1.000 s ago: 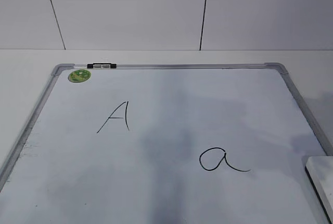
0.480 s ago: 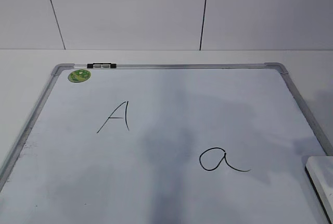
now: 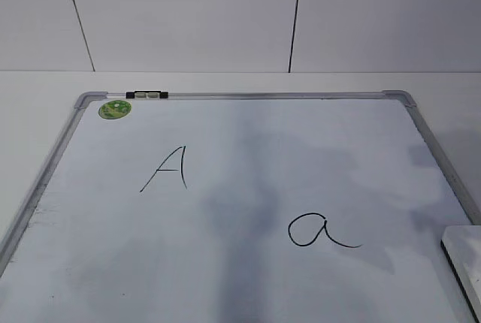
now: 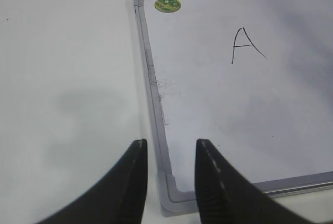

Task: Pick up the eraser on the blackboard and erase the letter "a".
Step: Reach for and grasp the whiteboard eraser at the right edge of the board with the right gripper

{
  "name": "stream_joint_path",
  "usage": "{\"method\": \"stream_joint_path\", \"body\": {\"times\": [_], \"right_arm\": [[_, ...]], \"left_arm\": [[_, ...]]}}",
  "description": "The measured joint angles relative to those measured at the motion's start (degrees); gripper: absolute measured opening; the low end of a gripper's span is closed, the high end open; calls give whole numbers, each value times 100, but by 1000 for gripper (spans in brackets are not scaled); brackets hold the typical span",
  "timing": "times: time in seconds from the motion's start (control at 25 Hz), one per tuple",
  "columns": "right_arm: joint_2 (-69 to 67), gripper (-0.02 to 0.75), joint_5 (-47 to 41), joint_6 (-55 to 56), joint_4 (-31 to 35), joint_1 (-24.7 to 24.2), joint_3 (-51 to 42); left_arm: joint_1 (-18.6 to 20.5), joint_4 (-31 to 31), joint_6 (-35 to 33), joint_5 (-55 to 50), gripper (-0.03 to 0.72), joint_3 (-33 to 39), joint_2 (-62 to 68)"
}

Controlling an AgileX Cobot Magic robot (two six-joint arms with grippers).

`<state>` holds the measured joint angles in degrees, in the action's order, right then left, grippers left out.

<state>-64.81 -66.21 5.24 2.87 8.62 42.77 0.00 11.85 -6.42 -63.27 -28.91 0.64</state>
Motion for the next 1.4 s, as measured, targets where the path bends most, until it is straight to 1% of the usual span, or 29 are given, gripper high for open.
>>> {"method": "stream_joint_path", "body": {"times": [0.44, 1.4], "right_arm": [[-605, 589, 552, 57, -187, 23, 0], [-605, 589, 578, 78, -237, 23, 0]], "left_arm": [[0, 0, 0, 0, 235, 0, 0], [0, 22, 0, 0, 235, 0, 0]]}}
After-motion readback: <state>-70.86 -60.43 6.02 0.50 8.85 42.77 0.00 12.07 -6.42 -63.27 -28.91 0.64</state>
